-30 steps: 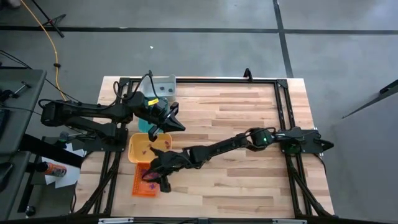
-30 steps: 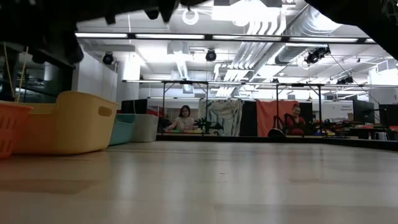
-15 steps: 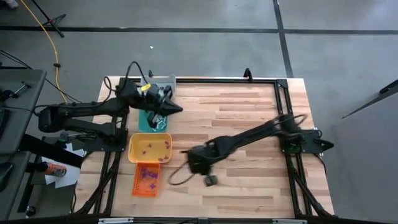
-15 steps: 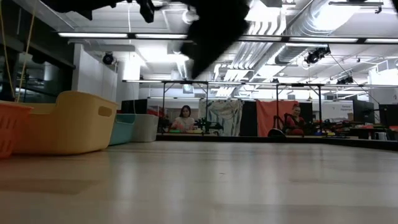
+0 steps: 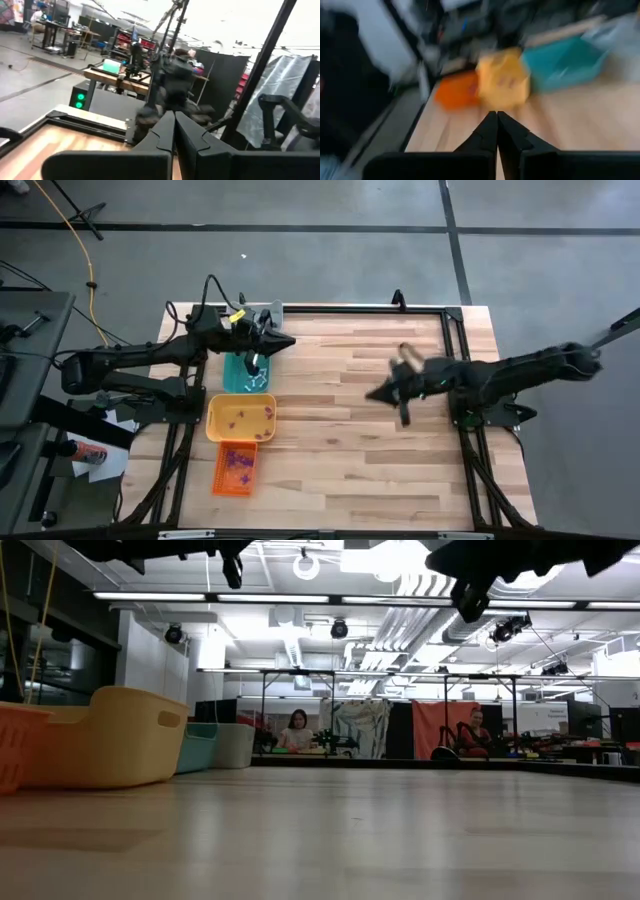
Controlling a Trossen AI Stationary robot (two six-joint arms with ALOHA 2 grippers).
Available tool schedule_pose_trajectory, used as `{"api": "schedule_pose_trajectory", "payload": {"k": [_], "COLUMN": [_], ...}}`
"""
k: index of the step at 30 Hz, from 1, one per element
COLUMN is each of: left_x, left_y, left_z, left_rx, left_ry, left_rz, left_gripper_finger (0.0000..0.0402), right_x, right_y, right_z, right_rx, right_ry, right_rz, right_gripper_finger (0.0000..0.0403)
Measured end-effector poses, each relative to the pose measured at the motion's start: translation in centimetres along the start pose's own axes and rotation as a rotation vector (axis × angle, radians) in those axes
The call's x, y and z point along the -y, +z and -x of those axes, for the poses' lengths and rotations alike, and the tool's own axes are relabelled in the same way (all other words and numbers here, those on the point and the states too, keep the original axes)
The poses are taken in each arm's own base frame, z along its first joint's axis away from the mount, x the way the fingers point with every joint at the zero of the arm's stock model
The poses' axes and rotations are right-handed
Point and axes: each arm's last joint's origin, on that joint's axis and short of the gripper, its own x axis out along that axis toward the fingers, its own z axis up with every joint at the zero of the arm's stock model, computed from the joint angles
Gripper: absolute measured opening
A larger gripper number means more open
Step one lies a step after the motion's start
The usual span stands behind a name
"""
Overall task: Sort Halloween decoration
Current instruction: Return to Home Position
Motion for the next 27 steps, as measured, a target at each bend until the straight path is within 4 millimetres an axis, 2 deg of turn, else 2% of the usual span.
{"api": "schedule_pose_trajectory", "payload": {"k": [3,6,13,17,23,27], "left_x": [0.7,1.2,1.8,1.7,1.9,2.0], "left_y": [-0.7,-2.5,-7.5,-9.7,-10.6,-10.7], "left_z": [-0.3,-0.2,2.1,3.6,6.3,7.9], "left_rx": [0.001,0.056,0.164,0.101,0.072,0.054], "left_ry": [-0.024,-0.016,0.047,0.087,0.1,0.134], "left_rz": [-0.002,-0.008,0.052,0.109,0.126,0.113], "left_gripper_finger": [0.0,0.0,0.0,0.0,0.0,0.0], "right_x": [1.8,2.8,4.0,4.7,5.4,5.3], "right_y": [0.8,2.3,5.3,6.4,7.7,8.5], "right_z": [2.0,3.7,6.0,6.8,8.1,8.8], "right_rx": [0.165,0.257,0.318,0.287,0.221,0.216], "right_ry": [-0.056,-0.064,-0.026,-0.066,-0.164,-0.164], "right_rz": [-0.003,0.018,0.082,0.088,0.082,0.077], "right_gripper_finger": [0.0001,0.0001,0.0,0.0,0.0,0.0]}}
